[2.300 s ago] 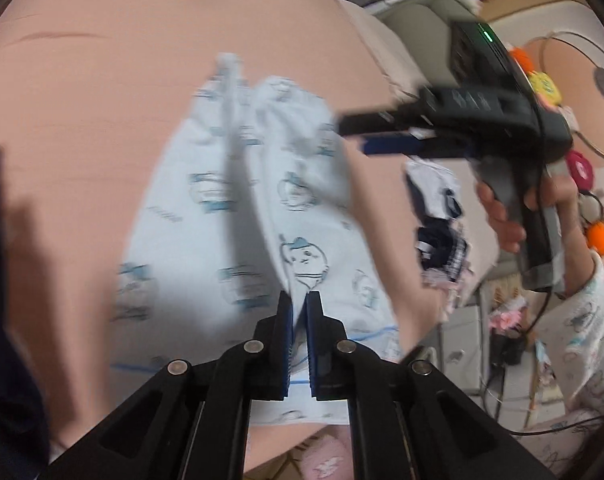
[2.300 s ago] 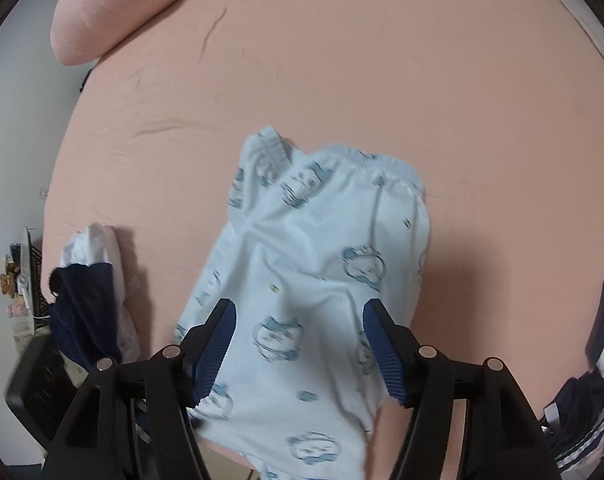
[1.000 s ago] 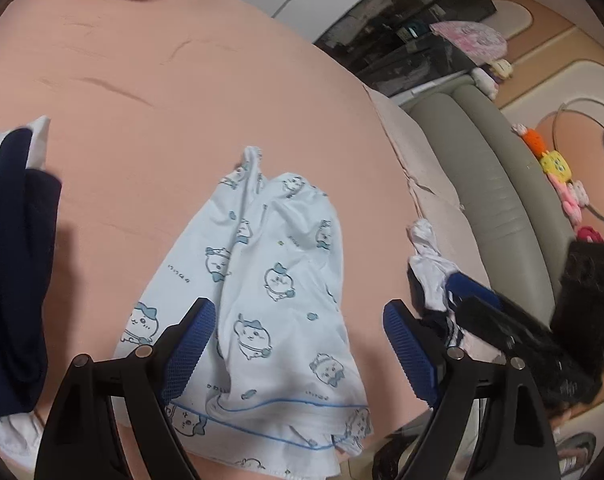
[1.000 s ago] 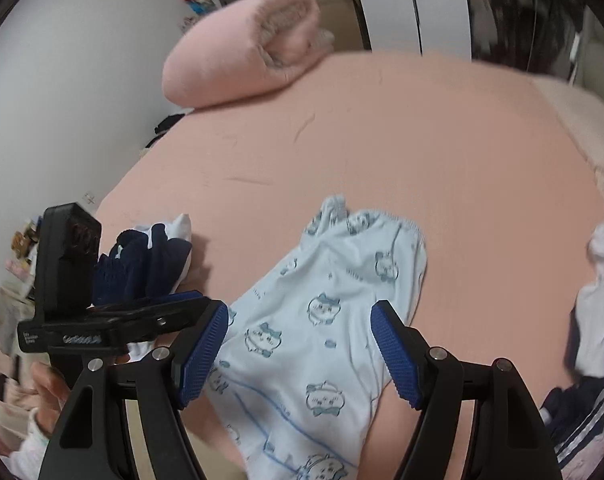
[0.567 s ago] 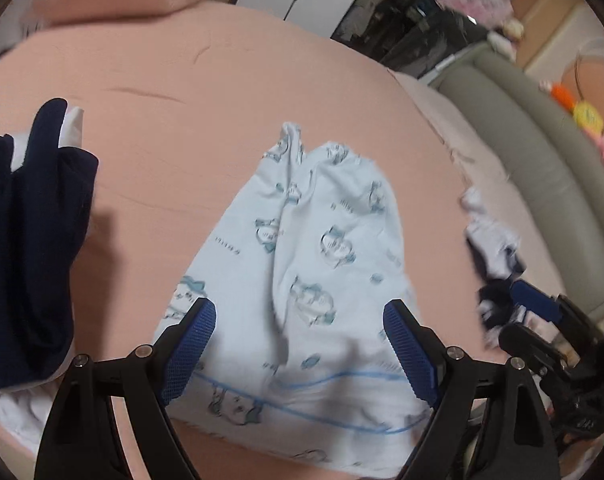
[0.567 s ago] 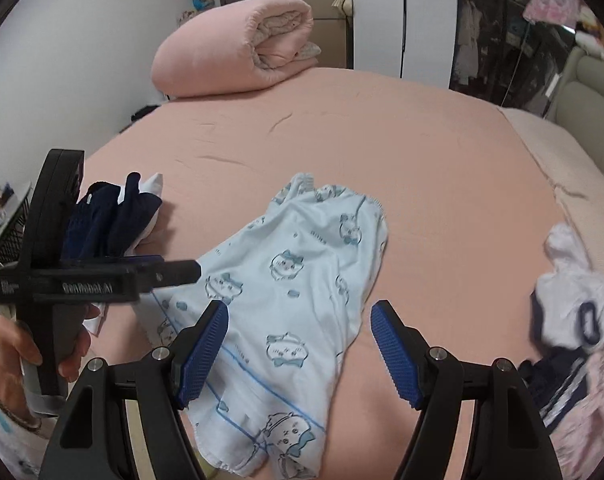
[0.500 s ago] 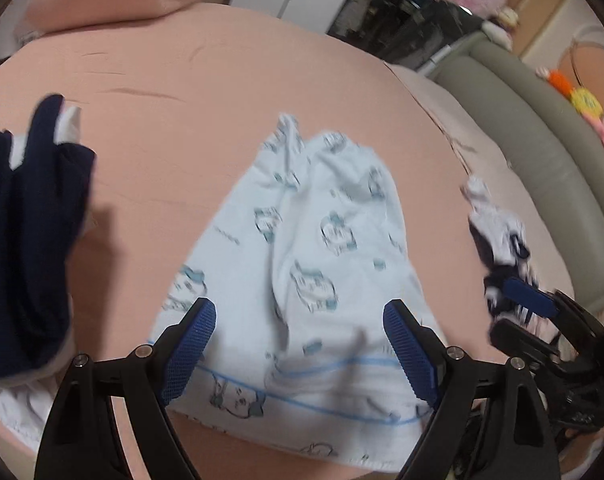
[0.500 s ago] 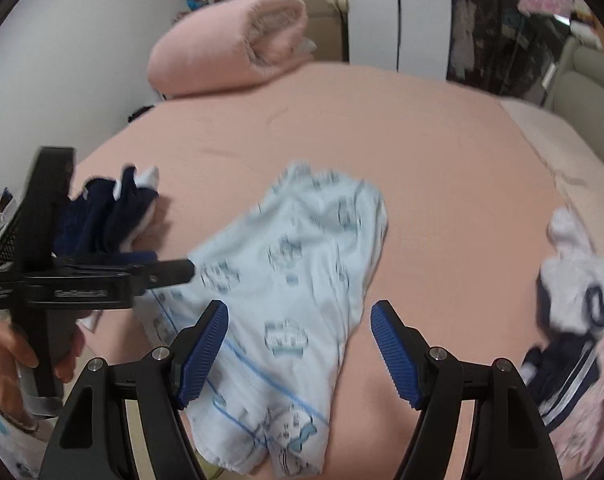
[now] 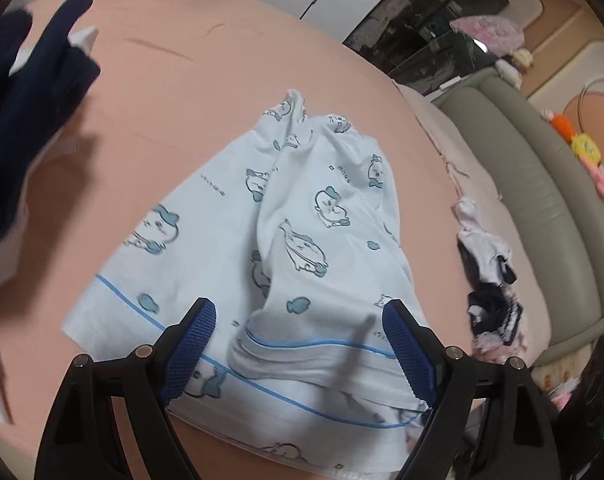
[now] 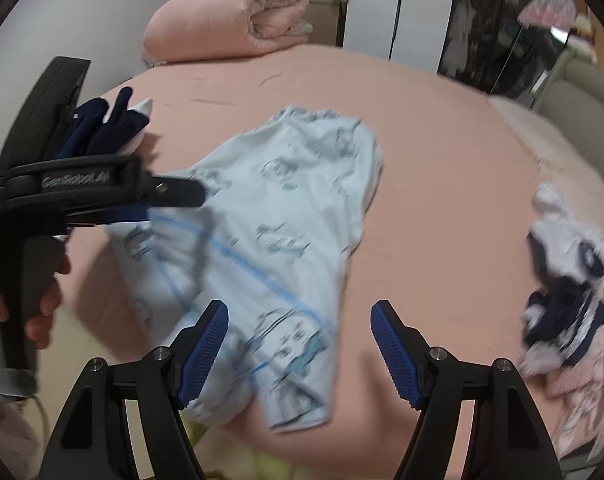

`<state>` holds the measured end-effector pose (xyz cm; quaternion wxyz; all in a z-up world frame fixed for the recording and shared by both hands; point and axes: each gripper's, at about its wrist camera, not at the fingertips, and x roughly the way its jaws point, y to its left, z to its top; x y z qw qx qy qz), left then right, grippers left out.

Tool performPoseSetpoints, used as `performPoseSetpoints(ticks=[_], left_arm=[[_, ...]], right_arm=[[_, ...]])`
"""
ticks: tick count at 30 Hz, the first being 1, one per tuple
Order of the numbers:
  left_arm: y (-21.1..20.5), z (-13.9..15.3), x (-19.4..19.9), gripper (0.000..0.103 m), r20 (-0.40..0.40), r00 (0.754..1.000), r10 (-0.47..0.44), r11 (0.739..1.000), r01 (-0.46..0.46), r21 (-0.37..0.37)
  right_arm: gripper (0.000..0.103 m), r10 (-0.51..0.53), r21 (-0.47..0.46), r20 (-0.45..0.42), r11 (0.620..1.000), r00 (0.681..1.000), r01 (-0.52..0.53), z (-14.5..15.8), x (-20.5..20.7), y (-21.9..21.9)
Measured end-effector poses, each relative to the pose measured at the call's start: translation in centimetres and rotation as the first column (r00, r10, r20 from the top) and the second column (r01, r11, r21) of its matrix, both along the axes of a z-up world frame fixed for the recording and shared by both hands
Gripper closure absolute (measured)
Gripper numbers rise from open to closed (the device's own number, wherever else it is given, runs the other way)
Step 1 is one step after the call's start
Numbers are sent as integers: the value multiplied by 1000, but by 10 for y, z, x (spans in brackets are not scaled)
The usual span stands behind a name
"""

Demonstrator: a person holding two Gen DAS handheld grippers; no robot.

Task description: Fold clothes

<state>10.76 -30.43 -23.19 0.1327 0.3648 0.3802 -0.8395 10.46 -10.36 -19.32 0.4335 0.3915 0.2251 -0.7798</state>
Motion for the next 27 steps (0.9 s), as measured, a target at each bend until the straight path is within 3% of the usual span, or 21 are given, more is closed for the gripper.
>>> performPoseSetpoints(ticks=[4,9,11,13,17,19,24,27], left_arm=[[11,1,-6,18,-21,999,-38,999,38,-3],[21,-4,-14,20,-3,999,-52,999,52,-16],[20,-7,-15,30,-25,999,-41,999,41,18],[20,-12,-15,49,-33,999,-27,999,28,44],[18,-16,-11,63,-27,1000,-8,999,10,41],[13,-18,-7,78,-37,999,25,997,-22,70],[-5,-27,7,84,-72,995,72,979,-57,196],[-11,-23,13,87,-84,993,88,977,-69,201]], right_arm=[[29,-45,-18,75,999,996,46,-2,-4,7],[29,-44,49,52,998,998,42,-12,-1,0],[29,-41,70,41,997,998,38,-15,3,-3],[29,-38,97,25,995,999,35,-19,6,-8],[29,-30,137,-21,990,999,32,-24,12,-15],[29,-22,150,-78,988,997,33,-23,15,-19],[29,-5,198,-192,979,981,44,-29,23,-29],[29,2,216,-240,975,971,51,-33,26,-30]])
